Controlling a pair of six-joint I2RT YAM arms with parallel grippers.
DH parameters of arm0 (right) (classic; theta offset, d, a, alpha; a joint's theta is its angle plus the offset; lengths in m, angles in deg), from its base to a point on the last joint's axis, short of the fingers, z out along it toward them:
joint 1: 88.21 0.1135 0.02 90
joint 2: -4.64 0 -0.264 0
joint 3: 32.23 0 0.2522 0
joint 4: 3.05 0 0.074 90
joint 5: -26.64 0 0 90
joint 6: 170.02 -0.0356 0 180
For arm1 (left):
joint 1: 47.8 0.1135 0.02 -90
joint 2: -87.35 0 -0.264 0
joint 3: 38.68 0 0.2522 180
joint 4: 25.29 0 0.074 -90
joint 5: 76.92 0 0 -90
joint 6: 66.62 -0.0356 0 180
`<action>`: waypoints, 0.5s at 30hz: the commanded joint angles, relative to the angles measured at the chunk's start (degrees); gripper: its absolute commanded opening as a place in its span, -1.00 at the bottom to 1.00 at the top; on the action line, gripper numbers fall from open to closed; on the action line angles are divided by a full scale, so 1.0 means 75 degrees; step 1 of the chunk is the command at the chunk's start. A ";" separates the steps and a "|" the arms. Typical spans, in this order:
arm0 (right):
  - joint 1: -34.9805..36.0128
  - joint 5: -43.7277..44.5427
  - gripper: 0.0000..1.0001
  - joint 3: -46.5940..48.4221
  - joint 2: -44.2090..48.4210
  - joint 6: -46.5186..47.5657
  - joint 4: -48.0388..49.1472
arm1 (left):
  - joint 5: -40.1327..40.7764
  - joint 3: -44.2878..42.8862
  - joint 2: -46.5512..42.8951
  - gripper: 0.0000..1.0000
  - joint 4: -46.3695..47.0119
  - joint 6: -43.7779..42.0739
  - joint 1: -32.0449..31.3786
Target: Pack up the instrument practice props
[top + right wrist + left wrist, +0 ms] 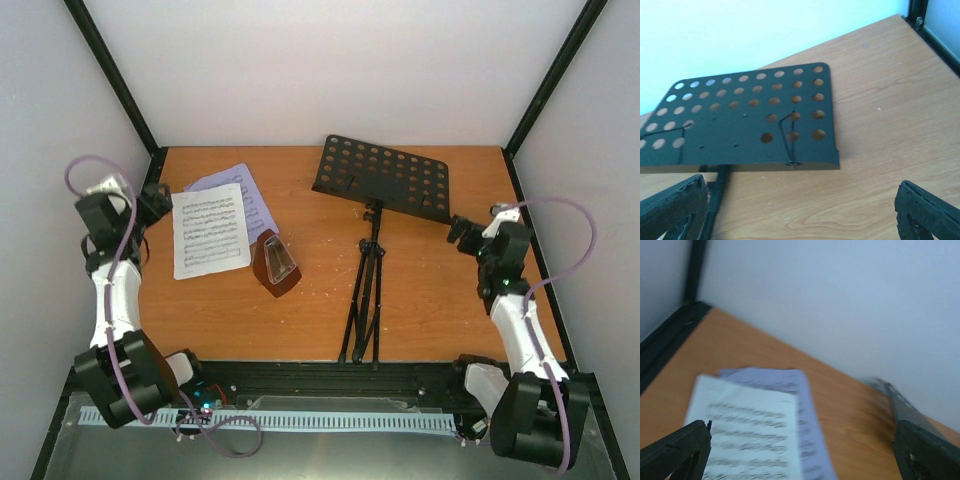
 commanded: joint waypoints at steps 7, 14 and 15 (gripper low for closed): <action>0.0003 0.0777 1.00 -0.3096 0.0066 0.0904 0.5703 | 0.2226 0.4628 -0.1175 0.99 0.5746 0.0044 0.0295; 0.0388 0.1175 1.00 -0.3483 -0.1087 0.1076 0.7330 | 0.1704 0.5480 0.0040 0.99 0.8027 -0.0917 -0.0062; 0.0493 0.1263 1.00 -0.3522 -0.1218 0.1199 0.7461 | 0.1803 0.5524 0.0179 0.99 0.8339 -0.1092 -0.0233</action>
